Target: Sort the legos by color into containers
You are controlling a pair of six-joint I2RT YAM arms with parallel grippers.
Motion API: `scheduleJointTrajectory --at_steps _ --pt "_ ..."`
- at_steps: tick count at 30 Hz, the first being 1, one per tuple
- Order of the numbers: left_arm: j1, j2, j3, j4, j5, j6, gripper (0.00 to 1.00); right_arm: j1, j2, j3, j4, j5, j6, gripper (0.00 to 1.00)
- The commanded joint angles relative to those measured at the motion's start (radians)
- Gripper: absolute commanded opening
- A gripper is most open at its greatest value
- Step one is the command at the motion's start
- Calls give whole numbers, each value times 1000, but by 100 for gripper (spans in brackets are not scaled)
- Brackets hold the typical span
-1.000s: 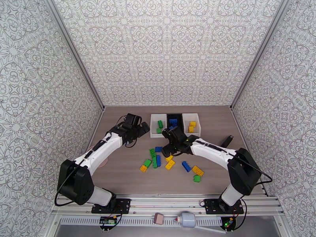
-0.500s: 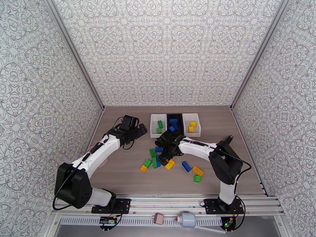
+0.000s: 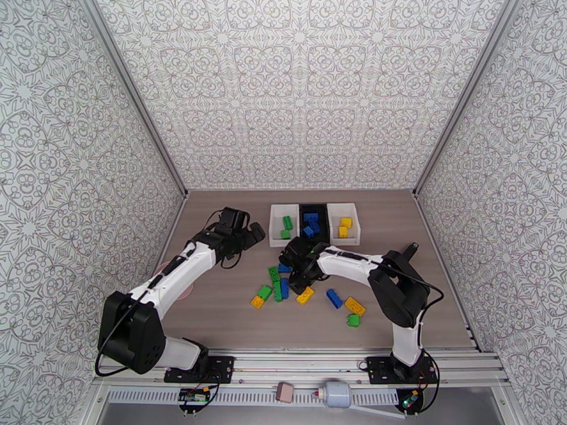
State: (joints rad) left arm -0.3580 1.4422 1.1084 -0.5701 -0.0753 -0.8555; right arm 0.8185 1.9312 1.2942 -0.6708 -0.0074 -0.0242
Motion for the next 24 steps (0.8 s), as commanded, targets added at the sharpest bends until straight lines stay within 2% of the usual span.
scheduleJointTrajectory --at_steps 1,7,13,20,24 --pt "2 6 2 29 19 3 100 -3 0 21 -10 20 3 52" --pt "1 -3 -11 60 45 31 100 -7 -50 6 -2 8 17 47" --pt "-10 -57 -86 235 138 122 100 -34 -184 -91 93 6 70 45" --pt "-83 -83 -128 358 135 340 100 -156 -368 -234 272 45 223 43" --pt "-134 -81 -132 407 193 472 100 -250 -430 -270 336 71 318 43"
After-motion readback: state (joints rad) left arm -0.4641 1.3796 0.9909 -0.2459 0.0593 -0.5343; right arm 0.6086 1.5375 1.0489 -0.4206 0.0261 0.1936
